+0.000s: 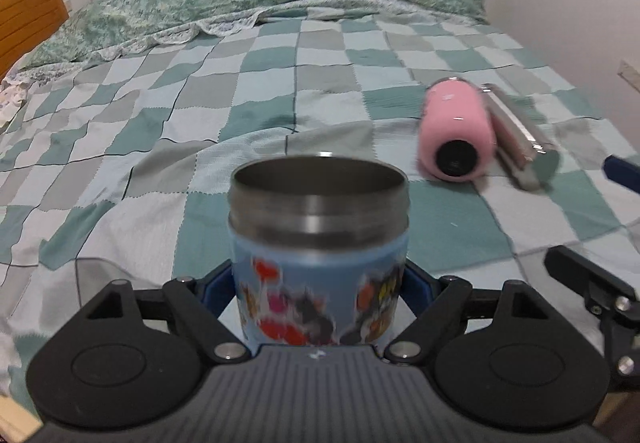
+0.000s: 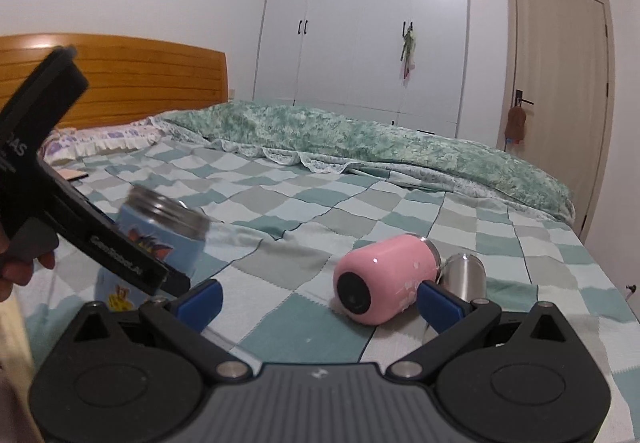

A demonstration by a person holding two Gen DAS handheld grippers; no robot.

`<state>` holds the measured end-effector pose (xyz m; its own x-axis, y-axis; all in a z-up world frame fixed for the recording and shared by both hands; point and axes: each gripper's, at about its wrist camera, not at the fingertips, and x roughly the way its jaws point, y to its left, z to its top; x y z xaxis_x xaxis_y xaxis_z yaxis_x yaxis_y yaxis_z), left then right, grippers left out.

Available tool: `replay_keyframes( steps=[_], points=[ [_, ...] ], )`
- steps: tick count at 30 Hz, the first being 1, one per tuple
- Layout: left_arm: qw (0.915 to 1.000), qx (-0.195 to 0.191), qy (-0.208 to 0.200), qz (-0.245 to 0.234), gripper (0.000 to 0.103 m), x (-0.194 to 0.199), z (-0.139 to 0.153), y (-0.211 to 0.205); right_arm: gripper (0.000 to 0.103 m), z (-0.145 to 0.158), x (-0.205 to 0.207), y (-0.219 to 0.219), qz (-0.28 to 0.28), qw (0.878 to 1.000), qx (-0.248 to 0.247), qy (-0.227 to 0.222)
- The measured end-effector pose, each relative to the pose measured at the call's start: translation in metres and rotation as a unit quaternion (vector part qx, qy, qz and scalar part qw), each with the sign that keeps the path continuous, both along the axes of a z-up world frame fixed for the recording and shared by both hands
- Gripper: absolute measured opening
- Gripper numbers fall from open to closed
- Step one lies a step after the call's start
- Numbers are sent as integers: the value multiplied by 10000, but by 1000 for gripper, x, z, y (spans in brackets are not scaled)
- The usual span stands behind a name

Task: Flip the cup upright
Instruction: 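Lift the blue cup with the left gripper and turn it, then close the right gripper on the blue cup while the left gripper releases it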

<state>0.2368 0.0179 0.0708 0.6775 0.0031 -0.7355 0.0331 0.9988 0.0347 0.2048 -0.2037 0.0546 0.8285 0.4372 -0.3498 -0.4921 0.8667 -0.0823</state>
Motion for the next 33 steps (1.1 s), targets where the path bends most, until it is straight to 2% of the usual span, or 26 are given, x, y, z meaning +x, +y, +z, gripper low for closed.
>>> replay_keyframes(
  steps=[6, 11, 14, 18, 21, 28, 30, 32, 33],
  points=[
    [9997, -83, -49, -213, 84, -48, 19, -3, 103, 2, -33, -10, -62, 9998, 170, 120],
    [9974, -360, 418, -459, 84, -84, 26, 1, 103, 3, -54, -12, -17, 9996, 223, 195],
    [9944, -456, 764, -570, 84, -95, 18, -2, 103, 2, -63, -12, 23, 9994, 246, 256],
    [9937, -460, 902, -477, 84, -90, -3, -9, 103, -4, -69, -12, 1, 9991, 208, 374],
    [9965, -451, 621, -334, 84, -77, -11, -13, 103, -10, -72, -16, -83, 9987, 163, 466],
    [9965, -592, 592, -81, 85, -42, -37, -15, 103, -21, -71, -33, -327, 9972, 123, 664],
    [9972, -623, 392, -136, 92, -46, -33, -12, 103, -22, -69, -36, -395, 9966, 108, 712],
    [9977, -633, -35, -226, 103, -58, -19, -10, 103, -22, -68, -38, -430, 9962, 124, 751],
    [9971, -605, -360, -272, 103, -68, -9, -7, 103, -21, -68, -38, -437, 9960, 146, 769]
  ],
)
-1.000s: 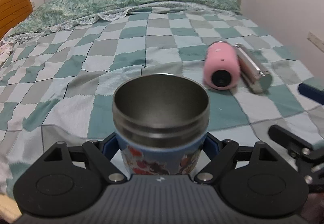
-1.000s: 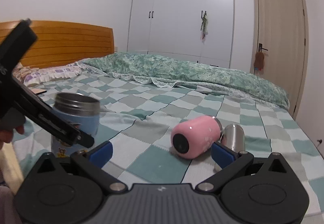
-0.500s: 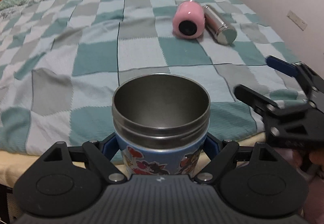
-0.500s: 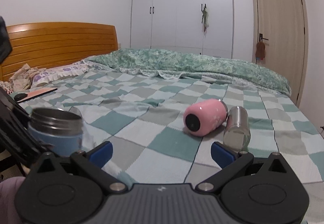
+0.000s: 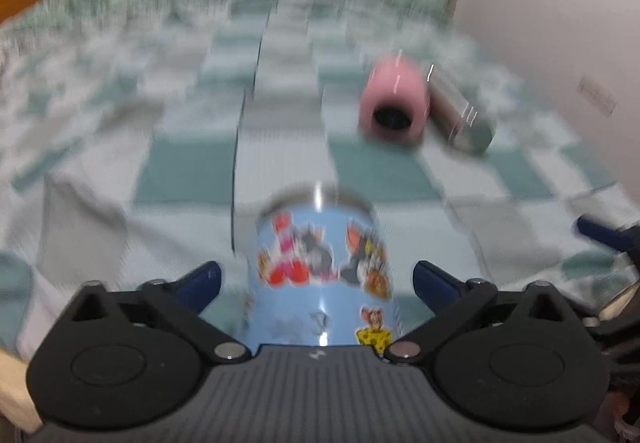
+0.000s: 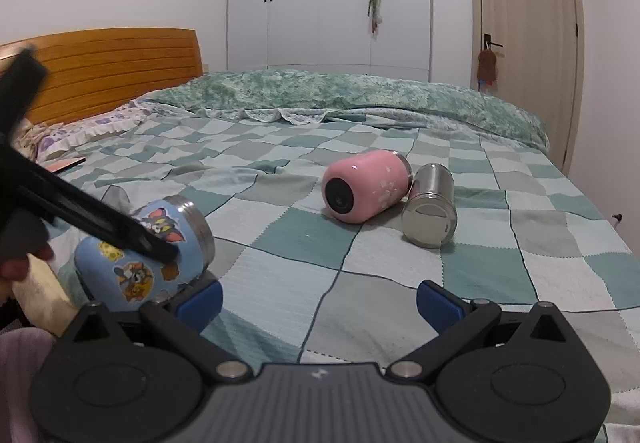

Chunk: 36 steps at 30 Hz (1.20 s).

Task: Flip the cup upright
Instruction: 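Close the right gripper on the blue cup while the left gripper releases it, then rotate the blue cup rim-up with the right gripper and lower it onto the bed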

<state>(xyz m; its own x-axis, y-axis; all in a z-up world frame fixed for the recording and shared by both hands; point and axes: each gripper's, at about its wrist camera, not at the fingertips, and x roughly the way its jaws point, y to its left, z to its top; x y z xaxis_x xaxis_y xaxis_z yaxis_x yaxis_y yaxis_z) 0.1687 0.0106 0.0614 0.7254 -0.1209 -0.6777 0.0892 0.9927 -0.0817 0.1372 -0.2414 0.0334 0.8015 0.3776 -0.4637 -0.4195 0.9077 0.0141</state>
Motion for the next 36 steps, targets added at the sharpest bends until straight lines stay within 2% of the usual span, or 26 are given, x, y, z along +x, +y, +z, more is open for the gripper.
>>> replay_keyframes(
  steps=[4, 8, 16, 22, 28, 31, 33, 34, 36],
  points=[
    [9958, 212, -881, -117, 103, -33, 28, 10, 103, 7, -1, 11, 103, 9999, 67, 28],
    [9915, 269, -1271, 45, 103, -55, 33, 33, 103, 17, -3, 40, 327, 9991, 162, 201],
    [9891, 327, -1395, 325, 103, -73, 3, 81, 103, 33, 9, 108, 385, 9958, 210, 798],
    [9900, 150, -1371, 288, 103, -72, -11, 109, 103, 32, 45, 140, 92, 9862, 397, 1605],
    [9910, 19, -1315, 231, 103, -62, -19, 125, 103, 7, 89, 148, -502, 9635, 712, 2531],
    [9914, -25, -1288, 242, 103, -57, -23, 131, 103, -7, 107, 152, -589, 9525, 833, 2871],
    [9915, -85, -1275, 232, 103, -56, -25, 136, 99, -14, 115, 156, -580, 9454, 872, 3086],
    [9915, -105, -1274, 238, 103, -55, -25, 137, 89, -17, 118, 156, -522, 9414, 965, 3191],
    [9914, -149, -1273, 266, 103, -55, -27, 141, 85, -21, 119, 152, -392, 9319, 1291, 3366]
  ],
)
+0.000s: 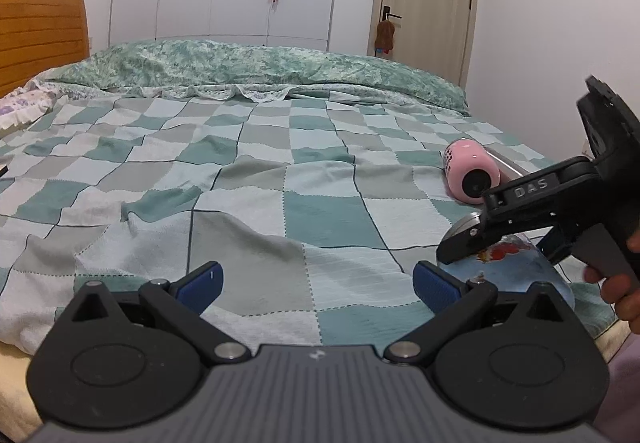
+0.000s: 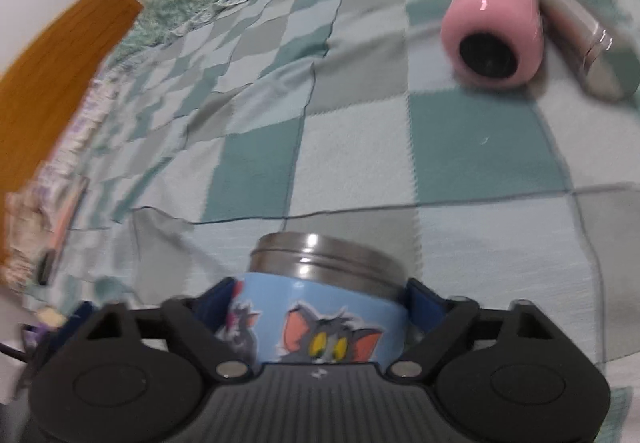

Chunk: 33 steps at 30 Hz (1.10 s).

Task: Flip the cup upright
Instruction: 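Rotate the blue cup rim-up with the right gripper and lower it onto the bed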

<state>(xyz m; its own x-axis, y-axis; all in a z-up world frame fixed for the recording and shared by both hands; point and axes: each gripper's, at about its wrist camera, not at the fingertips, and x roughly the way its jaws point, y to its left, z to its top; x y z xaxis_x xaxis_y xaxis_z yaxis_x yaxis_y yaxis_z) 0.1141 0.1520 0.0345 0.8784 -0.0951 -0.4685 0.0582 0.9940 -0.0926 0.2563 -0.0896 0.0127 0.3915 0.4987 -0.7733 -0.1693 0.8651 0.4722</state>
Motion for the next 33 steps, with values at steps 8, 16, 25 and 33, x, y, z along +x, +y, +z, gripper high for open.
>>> replay_keyframes(
  steps=[8, 16, 25, 33],
  points=[
    [9997, -189, -8, 130, 103, 2, -1, 9, 84, 25, -43, -16, 172, 9888, 466, -1408],
    [9989, -296, -165, 311, 103, -5, 7, 12, 83, 54, -74, 15, 602, 9306, -438, -3583],
    [9978, -285, -222, 547, 103, -8, 11, 14, 83, 22, -86, 63, 944, 8670, -1502, -4658],
    [9973, -237, -225, 656, 103, -16, 16, 11, 84, 25, -79, 60, 949, 8769, -1411, -4495]
  ],
)
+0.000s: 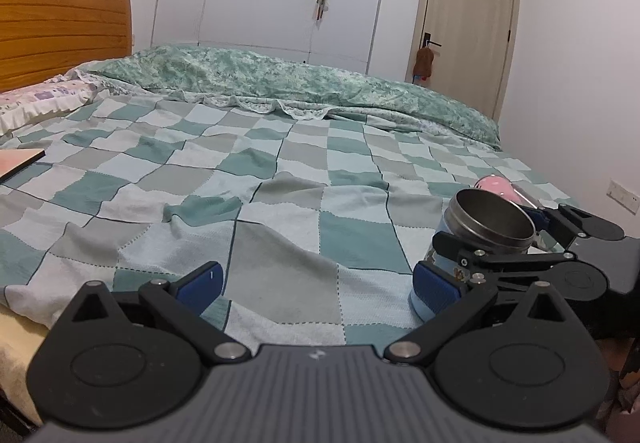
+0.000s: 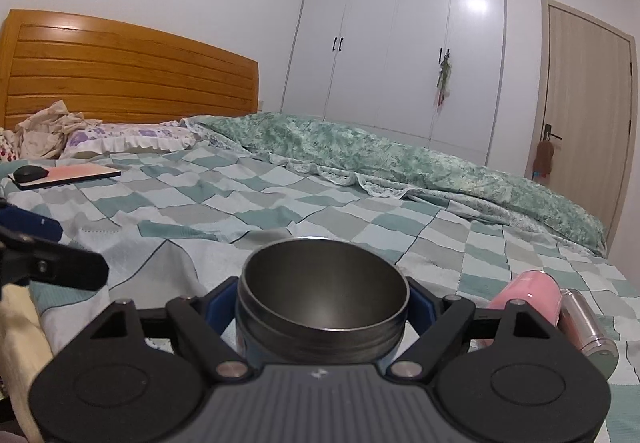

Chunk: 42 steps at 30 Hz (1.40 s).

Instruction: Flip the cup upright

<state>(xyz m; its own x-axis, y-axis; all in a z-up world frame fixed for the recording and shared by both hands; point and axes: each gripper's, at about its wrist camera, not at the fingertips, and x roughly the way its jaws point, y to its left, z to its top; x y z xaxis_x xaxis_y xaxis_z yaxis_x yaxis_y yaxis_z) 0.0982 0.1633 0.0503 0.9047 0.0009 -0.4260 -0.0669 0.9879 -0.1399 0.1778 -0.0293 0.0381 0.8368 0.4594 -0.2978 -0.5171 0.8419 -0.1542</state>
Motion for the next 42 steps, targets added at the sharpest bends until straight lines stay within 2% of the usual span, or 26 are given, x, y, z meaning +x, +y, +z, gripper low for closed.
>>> replay_keyframes(
  steps=[2, 3, 4, 8, 13, 16, 21, 28, 38, 42],
  points=[
    [10000, 41, -18, 20, 103, -6, 3, -3, 90, 4, -3, -4, 42, 10000, 74, 47],
    [10000, 51, -52, -11, 103, -9, 5, -5, 93, 10, -9, -12, 76, 9996, 271, -29],
    [9999, 61, -89, -54, 103, -13, 6, -6, 102, 17, -17, -21, 100, 9987, 467, -165],
    [9990, 127, -371, -197, 103, -33, 15, -23, 103, 45, -55, -66, 150, 9919, 1055, -693],
    [9964, 86, -749, -383, 103, -57, 17, -55, 103, 57, -101, -125, -15, 9891, 1087, -990],
    [9946, 116, -939, -436, 103, -69, 6, -77, 103, 48, -124, -160, -260, 9898, 1039, -943],
    [9910, 354, -1258, -280, 103, -85, -19, -110, 103, 16, -152, -202, -663, 9907, 836, -841],
    [9860, 714, -1504, -68, 103, -96, -45, -139, 103, -28, -175, -222, -1041, 9882, 579, -960],
    [9838, 913, -1545, -9, 103, -98, -52, -148, 103, -33, -176, -225, -1413, 9799, 787, -1165],
    [9824, 980, -1587, -65, 103, -97, -52, -149, 103, -33, -179, -220, -1434, 9793, 671, -1258]
  ],
)
